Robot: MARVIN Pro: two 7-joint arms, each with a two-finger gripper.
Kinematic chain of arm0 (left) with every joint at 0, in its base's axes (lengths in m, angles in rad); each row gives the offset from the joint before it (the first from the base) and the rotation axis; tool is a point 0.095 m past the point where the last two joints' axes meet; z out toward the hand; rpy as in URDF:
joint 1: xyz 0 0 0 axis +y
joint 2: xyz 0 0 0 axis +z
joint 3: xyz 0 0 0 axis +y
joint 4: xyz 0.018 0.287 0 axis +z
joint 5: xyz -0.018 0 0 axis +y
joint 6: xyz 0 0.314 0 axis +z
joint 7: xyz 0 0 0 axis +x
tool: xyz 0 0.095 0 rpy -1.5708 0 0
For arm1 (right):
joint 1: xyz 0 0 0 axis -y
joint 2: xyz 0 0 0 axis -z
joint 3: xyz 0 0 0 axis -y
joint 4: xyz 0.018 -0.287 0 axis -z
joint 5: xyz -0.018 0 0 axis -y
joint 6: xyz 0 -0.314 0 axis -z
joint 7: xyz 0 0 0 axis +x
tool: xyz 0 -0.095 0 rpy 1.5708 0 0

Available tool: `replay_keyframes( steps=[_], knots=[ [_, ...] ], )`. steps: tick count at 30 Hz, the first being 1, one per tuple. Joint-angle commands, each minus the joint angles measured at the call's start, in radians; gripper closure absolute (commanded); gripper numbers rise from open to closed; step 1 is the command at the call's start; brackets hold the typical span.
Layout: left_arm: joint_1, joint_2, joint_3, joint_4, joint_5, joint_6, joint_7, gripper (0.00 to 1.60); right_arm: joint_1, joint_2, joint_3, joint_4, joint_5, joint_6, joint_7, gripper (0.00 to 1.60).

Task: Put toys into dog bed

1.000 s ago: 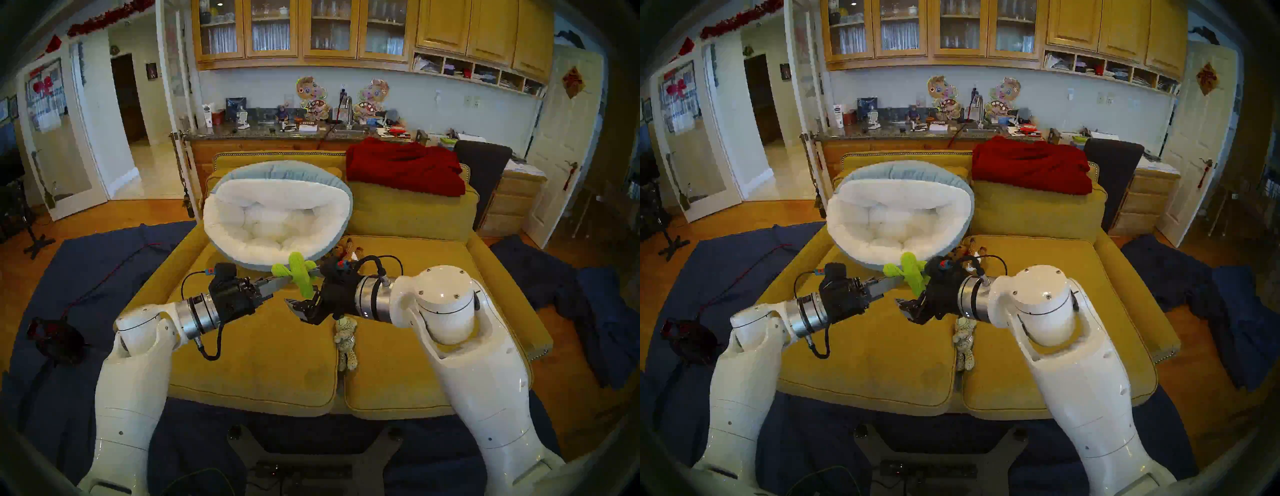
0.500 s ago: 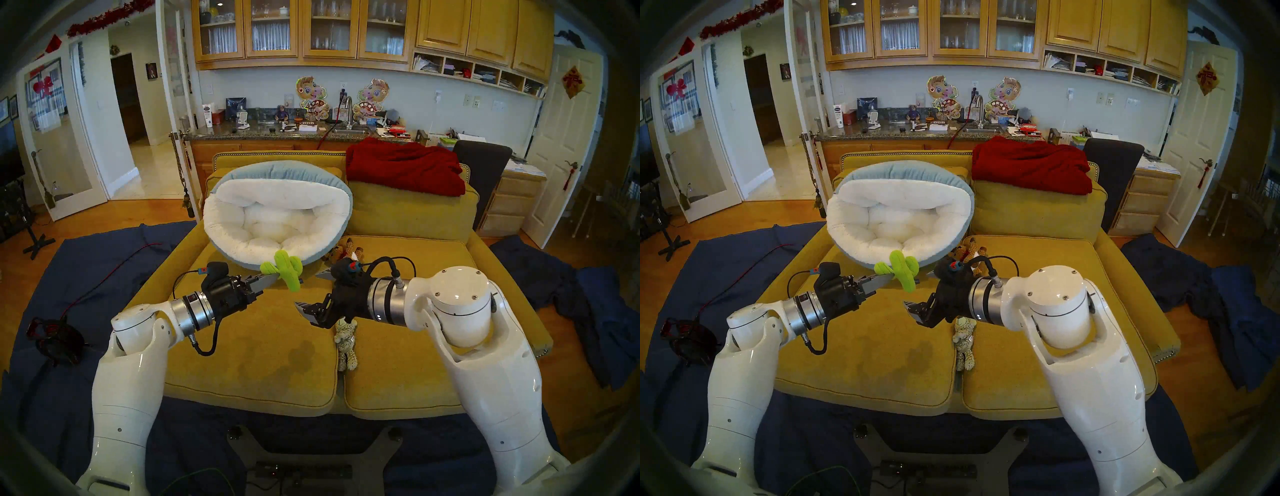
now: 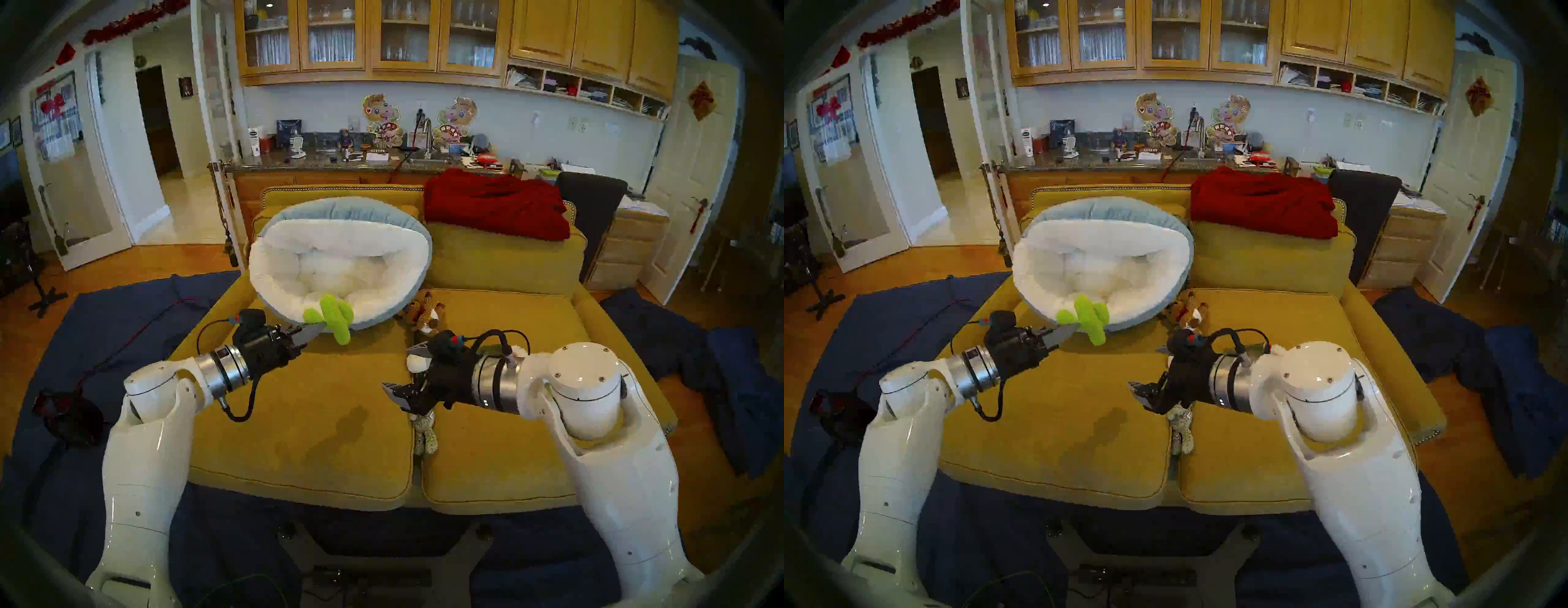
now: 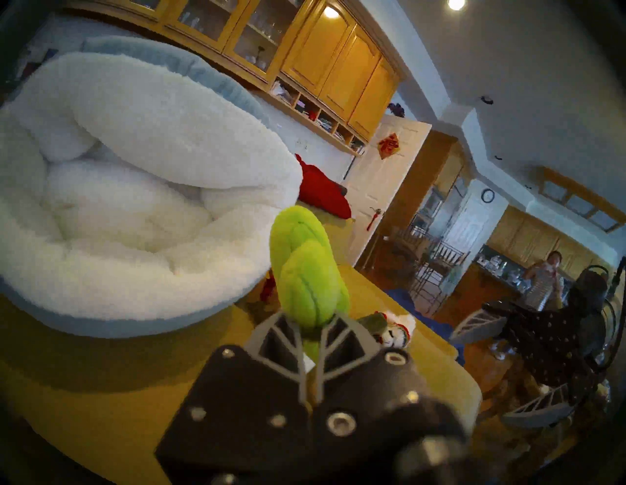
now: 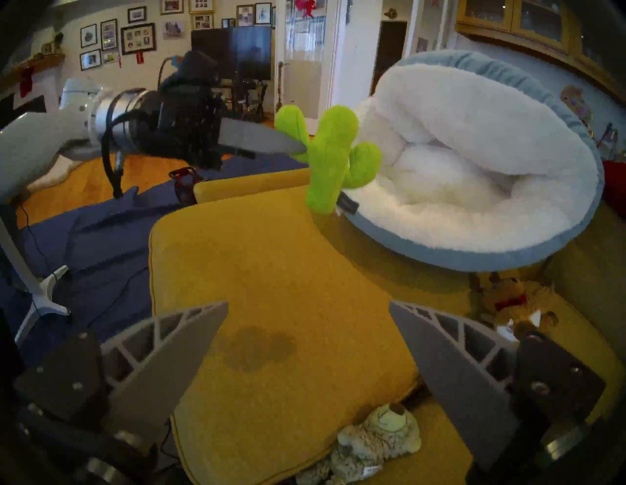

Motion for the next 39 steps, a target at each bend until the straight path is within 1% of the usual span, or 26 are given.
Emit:
replay_keyframes(
  steps=[1, 2, 3, 6, 7, 9, 14, 15, 16, 17, 21, 23, 25, 27, 28, 33, 34, 39],
  knots=[
    [-0.11, 0.039, -0.009, -0.009, 0.009, -0.013, 0.044, 1.6, -0.001, -0.005, 0.019, -0.022, 0.008, -0.02, -0.004, 0.0],
    [-0.122, 0.041, -0.007, -0.005, 0.011, -0.009, 0.052, 1.6, -0.002, -0.005, 0.02, -0.022, 0.009, -0.021, -0.004, 0.0],
    [-0.112, 0.047, -0.007, -0.021, 0.005, -0.009, 0.071, 1.6, -0.002, -0.005, 0.02, -0.021, 0.009, -0.021, -0.003, 0.0],
    [-0.16, 0.048, 0.0, -0.007, 0.008, 0.007, 0.097, 1.6, -0.004, -0.005, 0.021, -0.021, 0.009, -0.024, -0.003, 0.0],
    [-0.143, 0.054, -0.001, -0.029, -0.001, 0.007, 0.11, 1.6, -0.004, -0.005, 0.021, -0.021, 0.009, -0.024, -0.003, 0.0],
    [-0.178, 0.056, 0.007, -0.018, -0.001, 0.016, 0.127, 1.6, -0.005, -0.006, 0.022, -0.02, 0.009, -0.025, -0.003, 0.0],
    [-0.203, 0.069, 0.028, -0.023, -0.001, 0.023, 0.19, 1.6, -0.005, -0.007, 0.023, -0.019, 0.01, -0.027, -0.002, 0.0],
    [-0.242, 0.067, 0.039, 0.004, 0.005, 0.032, 0.2, 1.6, -0.005, -0.007, 0.023, -0.019, 0.01, -0.028, -0.002, 0.0],
    [-0.208, 0.074, 0.037, -0.024, -0.003, 0.025, 0.218, 1.6, -0.005, -0.007, 0.023, -0.019, 0.009, -0.028, -0.002, 0.0],
    [-0.227, 0.073, 0.044, -0.012, 0.001, 0.03, 0.226, 1.6, -0.006, -0.008, 0.023, -0.018, 0.009, -0.028, -0.002, 0.0],
    [-0.262, 0.075, 0.07, 0.009, 0.011, 0.036, 0.275, 1.6, -0.006, -0.008, 0.023, -0.017, 0.009, -0.028, -0.001, 0.0],
    [-0.265, 0.077, 0.079, 0.011, 0.013, 0.034, 0.299, 1.6, -0.006, -0.009, 0.023, -0.016, 0.009, -0.029, -0.001, 0.0],
    [-0.295, 0.075, 0.088, 0.03, 0.015, 0.04, 0.317, 1.6, -0.006, -0.009, 0.023, -0.015, 0.009, -0.029, -0.001, 0.0],
    [-0.288, 0.077, 0.091, 0.025, 0.014, 0.035, 0.337, 1.6, -0.006, -0.01, 0.023, -0.013, 0.009, -0.029, -0.001, 0.0],
    [-0.307, 0.076, 0.098, 0.039, 0.017, 0.038, 0.348, 1.6, -0.006, -0.01, 0.022, -0.013, 0.008, -0.028, -0.001, 0.0],
    [-0.344, 0.072, 0.124, 0.071, 0.023, 0.039, 0.394, 1.6, -0.006, -0.011, 0.022, -0.01, 0.008, -0.028, -0.001, 0.0],
    [-0.341, 0.072, 0.127, 0.071, 0.022, 0.036, 0.402, 1.6, -0.006, -0.011, 0.022, -0.009, 0.008, -0.028, -0.001, 0.0],
    [-0.383, 0.066, 0.156, 0.115, 0.03, 0.038, 0.443, 1.6, -0.006, -0.012, 0.022, -0.007, 0.008, -0.028, 0.0, 0.0]
  ],
)
